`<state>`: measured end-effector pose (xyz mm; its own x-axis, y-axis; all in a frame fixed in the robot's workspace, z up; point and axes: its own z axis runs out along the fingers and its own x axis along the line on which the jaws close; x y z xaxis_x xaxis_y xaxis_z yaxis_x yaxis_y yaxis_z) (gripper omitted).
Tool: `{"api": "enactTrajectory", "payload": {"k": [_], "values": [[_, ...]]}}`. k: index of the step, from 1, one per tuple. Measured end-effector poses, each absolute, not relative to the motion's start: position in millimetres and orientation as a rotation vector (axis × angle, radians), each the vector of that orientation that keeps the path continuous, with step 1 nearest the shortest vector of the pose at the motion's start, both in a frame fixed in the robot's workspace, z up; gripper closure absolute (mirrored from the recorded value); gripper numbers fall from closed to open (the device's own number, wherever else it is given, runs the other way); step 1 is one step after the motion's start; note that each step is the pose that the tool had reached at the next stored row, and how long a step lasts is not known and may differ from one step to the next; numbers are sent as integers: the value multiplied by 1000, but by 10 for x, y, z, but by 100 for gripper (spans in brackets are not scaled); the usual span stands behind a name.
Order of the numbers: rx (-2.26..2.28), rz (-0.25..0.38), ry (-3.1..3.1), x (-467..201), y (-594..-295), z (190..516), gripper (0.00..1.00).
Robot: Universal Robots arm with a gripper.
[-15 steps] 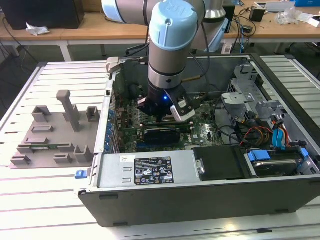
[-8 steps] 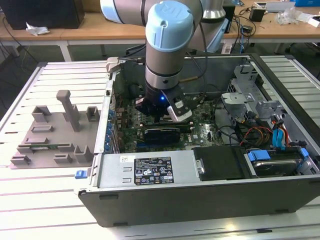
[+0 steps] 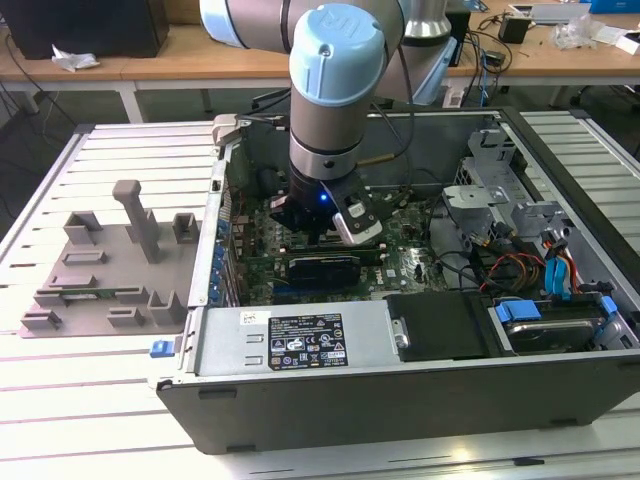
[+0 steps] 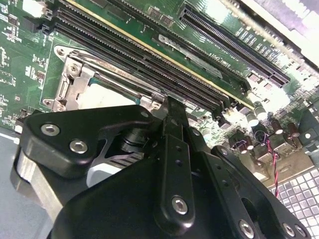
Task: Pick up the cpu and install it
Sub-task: 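Install the second cpu locking lever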
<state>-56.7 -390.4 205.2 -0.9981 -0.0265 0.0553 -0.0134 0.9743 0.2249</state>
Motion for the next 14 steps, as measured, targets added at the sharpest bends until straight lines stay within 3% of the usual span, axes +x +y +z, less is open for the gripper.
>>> {"api": "enactTrajectory", "payload": {"k": [14], "values": [[27,-348,-3047,-456,-3998,2074,89]]}}
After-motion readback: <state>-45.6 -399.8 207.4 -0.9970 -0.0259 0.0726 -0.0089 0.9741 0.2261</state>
